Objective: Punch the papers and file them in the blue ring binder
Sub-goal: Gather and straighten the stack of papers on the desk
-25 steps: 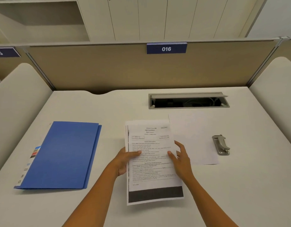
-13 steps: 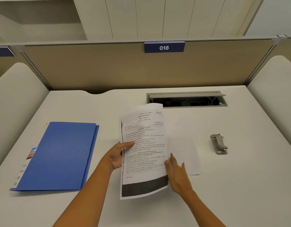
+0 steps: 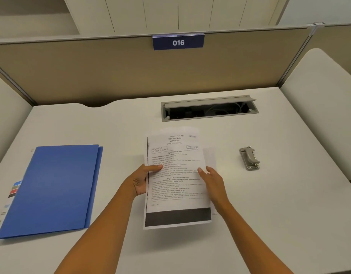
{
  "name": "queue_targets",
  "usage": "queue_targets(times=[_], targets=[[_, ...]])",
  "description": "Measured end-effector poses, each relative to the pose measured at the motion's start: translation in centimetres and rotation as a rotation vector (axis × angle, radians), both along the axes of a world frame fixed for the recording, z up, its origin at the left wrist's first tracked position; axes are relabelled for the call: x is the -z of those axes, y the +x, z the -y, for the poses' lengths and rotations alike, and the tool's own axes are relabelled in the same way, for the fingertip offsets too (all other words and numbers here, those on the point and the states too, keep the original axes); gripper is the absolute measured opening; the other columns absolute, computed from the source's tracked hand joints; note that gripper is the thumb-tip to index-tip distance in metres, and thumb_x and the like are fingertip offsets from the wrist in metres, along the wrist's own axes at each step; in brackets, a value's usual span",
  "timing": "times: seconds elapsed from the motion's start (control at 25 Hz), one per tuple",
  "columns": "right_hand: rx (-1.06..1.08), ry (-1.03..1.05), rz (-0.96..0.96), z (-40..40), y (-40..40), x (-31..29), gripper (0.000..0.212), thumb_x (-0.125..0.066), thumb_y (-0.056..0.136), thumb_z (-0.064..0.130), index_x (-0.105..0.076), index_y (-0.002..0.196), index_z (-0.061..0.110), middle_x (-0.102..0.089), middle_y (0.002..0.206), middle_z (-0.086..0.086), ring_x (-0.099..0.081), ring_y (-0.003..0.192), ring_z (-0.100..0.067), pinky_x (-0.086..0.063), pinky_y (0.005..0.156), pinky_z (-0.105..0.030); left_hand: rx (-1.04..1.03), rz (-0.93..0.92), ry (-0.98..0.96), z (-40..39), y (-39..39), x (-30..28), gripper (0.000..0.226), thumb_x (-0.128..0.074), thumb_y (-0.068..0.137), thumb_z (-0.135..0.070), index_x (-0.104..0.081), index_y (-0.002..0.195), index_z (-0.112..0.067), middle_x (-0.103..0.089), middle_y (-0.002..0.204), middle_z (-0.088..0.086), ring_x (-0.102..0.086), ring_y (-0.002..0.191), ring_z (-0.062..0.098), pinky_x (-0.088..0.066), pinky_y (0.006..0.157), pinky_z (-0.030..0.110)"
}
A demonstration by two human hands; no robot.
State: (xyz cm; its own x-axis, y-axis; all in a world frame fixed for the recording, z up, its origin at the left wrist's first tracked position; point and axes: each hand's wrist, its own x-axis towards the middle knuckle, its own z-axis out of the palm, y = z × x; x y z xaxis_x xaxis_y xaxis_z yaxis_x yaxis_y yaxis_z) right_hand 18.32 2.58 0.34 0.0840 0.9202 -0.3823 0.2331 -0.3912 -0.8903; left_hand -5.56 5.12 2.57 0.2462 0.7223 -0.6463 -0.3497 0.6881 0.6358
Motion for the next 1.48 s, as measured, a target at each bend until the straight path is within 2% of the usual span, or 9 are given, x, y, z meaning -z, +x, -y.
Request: queue_targets(times=[0.2,0.44,0.6,0.8,0.96,1.08,1.16,1.32,1.48], targets=[[0.094,0.026,0.096,-1.4,1.7,0.8,0.035,-0.061,0.089,0.036,-0.056,0.118,0.016,-0.064,0.114,0.003,-0.064,0.093,-0.015,-0.052,0.074,-0.021,-0.061,-0.417,0.100,-1.9,2.4,1.6,0.035,-0.075,0.080,-0.003,-0.067,0.113,-0.012,-0.072,0.113,0.013,-0.073,0.092,0.029,-0.060,0.080,0.045],[0.199,-0.063,0.372,-1.2,0.8,3.7,0.046,-0.065,0.084,0.041,-0.052,0.120,0.016,-0.057,0.118,-0.003,-0.056,0.110,-0.027,-0.050,0.094,-0.042,-0.026,-0.994,0.176,-2.7,5.8,3.8,0.051,-0.080,0.075,-0.024,-0.054,0.118,-0.013,-0.061,0.117,0.006,-0.061,0.108,0.028,-0.056,0.089,0.043],[0.248,-0.062,0.468,-1.1,0.6,3.9,0.056,-0.071,0.082,0.033,-0.048,0.128,0.011,-0.039,0.133,-0.010,-0.041,0.122,-0.029,-0.043,0.100,-0.038,0.069,-1.205,0.092,-3.1,7.1,4.0,0.068,-0.076,0.078,-0.033,-0.043,0.134,-0.016,-0.044,0.130,0.011,-0.042,0.126,0.029,-0.047,0.097,0.046],[0.265,-0.024,0.448,-1.2,0.3,4.2,0.060,-0.076,0.078,0.028,-0.045,0.126,0.010,-0.037,0.135,-0.011,-0.043,0.121,-0.029,-0.045,0.097,-0.035,0.021,-1.137,-0.037,-3.3,8.2,3.3,0.065,-0.074,0.079,-0.025,-0.040,0.134,-0.017,-0.036,0.132,0.013,-0.036,0.126,0.032,-0.046,0.096,0.047],[0.256,-0.035,0.484,-1.5,0.2,4.1,0.062,-0.077,0.077,0.027,-0.044,0.127,0.010,-0.038,0.134,-0.011,-0.046,0.119,-0.028,-0.046,0.097,-0.035,0.012,-1.119,-0.076,-3.3,7.9,3.7,0.062,-0.075,0.077,-0.019,-0.040,0.128,-0.017,-0.038,0.129,0.013,-0.046,0.117,0.032,-0.052,0.087,0.044],[0.248,-0.009,0.496,-1.3,0.3,4.5,0.063,-0.079,0.075,0.024,-0.043,0.125,0.011,-0.039,0.134,-0.009,-0.046,0.118,-0.025,-0.046,0.097,-0.033,-0.060,-1.025,-0.106,-3.2,7.4,3.8,0.080,-0.078,0.077,-0.011,-0.027,0.138,-0.010,-0.048,0.130,0.015,-0.059,0.108,0.032,-0.050,0.073,0.033],[0.253,0.014,0.482,-1.1,0.3,4.7,0.065,-0.079,0.075,0.023,-0.041,0.127,0.011,-0.039,0.134,-0.008,-0.045,0.120,-0.023,-0.045,0.098,-0.032,-0.083,-0.952,-0.153,-3.2,7.0,3.9,0.092,-0.080,0.075,-0.011,-0.019,0.144,-0.005,-0.053,0.127,0.013,-0.061,0.110,0.031,-0.050,0.075,0.033],[0.243,0.025,0.551,-0.8,0.0,5.1,0.062,-0.076,0.078,0.028,-0.042,0.127,0.011,-0.043,0.131,-0.006,-0.046,0.120,-0.022,-0.043,0.100,-0.034,0.000,-0.625,-0.085,-3.3,5.9,4.6,0.064,-0.086,0.070,-0.014,-0.056,0.125,-0.003,-0.067,0.120,0.011,-0.068,0.100,0.030,-0.057,0.085,0.040],[0.175,0.052,0.644,-0.5,0.0,5.6,0.057,-0.073,0.079,0.033,-0.045,0.125,0.012,-0.045,0.131,-0.006,-0.045,0.119,-0.022,-0.040,0.101,-0.034,0.143,-0.509,0.050,-2.0,6.6,3.9,0.046,-0.078,0.080,-0.011,-0.064,0.123,-0.008,-0.068,0.121,0.012,-0.068,0.103,0.030,-0.058,0.085,0.042]])
